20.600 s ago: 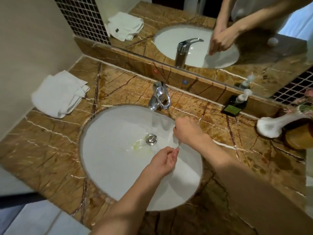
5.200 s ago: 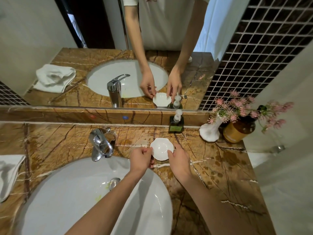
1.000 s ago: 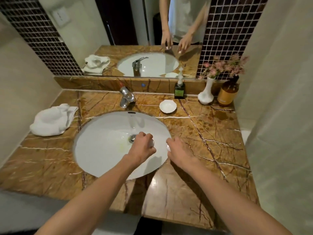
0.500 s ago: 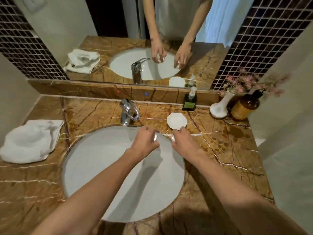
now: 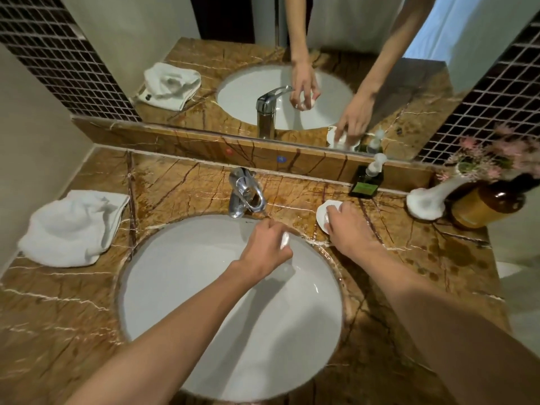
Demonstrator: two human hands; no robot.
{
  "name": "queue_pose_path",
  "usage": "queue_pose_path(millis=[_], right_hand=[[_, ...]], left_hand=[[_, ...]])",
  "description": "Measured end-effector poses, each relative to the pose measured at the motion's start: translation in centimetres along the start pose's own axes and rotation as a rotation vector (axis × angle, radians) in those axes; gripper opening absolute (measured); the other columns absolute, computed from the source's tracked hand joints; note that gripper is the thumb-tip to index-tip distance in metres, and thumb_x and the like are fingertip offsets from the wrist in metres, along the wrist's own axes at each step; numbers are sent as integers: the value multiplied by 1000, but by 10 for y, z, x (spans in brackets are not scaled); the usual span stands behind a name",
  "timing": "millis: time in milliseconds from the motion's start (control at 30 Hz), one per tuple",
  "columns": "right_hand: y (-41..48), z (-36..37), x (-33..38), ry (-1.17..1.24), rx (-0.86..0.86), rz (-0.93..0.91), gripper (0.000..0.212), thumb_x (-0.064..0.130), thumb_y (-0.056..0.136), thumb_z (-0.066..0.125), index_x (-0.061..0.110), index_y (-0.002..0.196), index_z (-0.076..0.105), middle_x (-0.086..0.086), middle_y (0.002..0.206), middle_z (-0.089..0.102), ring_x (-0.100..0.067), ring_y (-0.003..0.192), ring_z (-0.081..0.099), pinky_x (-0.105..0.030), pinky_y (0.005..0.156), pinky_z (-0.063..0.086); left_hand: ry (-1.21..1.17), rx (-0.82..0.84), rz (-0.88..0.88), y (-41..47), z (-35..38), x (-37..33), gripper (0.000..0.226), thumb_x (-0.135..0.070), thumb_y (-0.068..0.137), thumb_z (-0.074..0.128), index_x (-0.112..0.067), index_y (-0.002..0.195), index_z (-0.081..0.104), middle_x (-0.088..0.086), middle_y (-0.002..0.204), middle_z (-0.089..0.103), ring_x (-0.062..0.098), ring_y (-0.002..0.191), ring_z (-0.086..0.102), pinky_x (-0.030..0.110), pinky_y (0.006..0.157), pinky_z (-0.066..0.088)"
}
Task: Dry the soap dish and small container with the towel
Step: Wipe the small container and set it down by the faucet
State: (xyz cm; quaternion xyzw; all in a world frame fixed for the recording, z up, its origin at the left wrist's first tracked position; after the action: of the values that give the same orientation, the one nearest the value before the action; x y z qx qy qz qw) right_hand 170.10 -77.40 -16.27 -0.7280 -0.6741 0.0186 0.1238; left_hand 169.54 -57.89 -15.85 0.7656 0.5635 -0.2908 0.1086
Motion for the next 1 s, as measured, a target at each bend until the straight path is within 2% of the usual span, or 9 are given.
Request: queue_pose_path(millis=[200,367,433,533,633,800,1000], right_hand=[[1,3,-3,-18,-15,-39,37,23,97,51,8,130,49,-18,125,50,-33,115,46,-41,93,44],[-4,-2,-6,61,-47,-36,37,20,96,53,10,131,48,-16,129,48,-31,118,46,-39,95,44],[-8,-4,-12,156,-102,24,40,14,94,55,13,133,48,-13,133,47,-28,120,45,-39,99,43],[-17,-4,-26,381,-172,213,46,5,92,54,16,136,46,-6,135,46,-22,124,42,-37,104,40],[-24,1,-39,476,-166,326,48,1,93,48,17,139,46,-4,135,45,-22,129,40,-37,108,37],[-25,7,-47,459,-129,298,53,-1,93,46,19,143,42,-4,141,44,-21,134,35,-39,112,33],[-20,9,-41,503,-154,285,54,-1,93,46,17,144,40,-4,145,46,-22,134,37,-36,113,29]], left_hand=[[8,18,-6,12,7,-2,39,-21,72,63,-7,109,62,12,106,55,26,99,51,27,81,40],[5,34,69,34,25,-29,34,-21,72,64,-6,102,61,12,108,54,27,106,47,31,86,39],[9,34,101,47,34,-41,38,-22,72,66,-7,106,60,13,112,54,27,107,46,30,86,35],[26,24,149,68,47,-60,38,-21,75,66,-10,111,58,10,111,52,25,105,45,28,84,34],[46,50,160,83,60,-77,40,-21,74,64,-12,111,56,11,108,50,27,103,44,30,80,35],[82,43,188,93,74,-84,43,-24,73,63,-17,114,55,9,104,52,27,101,45,31,81,37],[56,27,195,90,74,-84,50,-20,73,68,-14,121,55,11,113,54,27,107,46,30,86,35]])
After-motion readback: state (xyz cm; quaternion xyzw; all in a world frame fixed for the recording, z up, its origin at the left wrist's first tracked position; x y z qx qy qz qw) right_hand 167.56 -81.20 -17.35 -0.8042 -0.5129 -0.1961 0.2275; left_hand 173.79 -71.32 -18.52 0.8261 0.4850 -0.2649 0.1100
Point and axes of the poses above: each hand's wrist, its own y-axis towards the middle knuckle, its own z-axis out of the palm, x = y × z, the point moved 3 cm from there along y, towards the middle knuckle
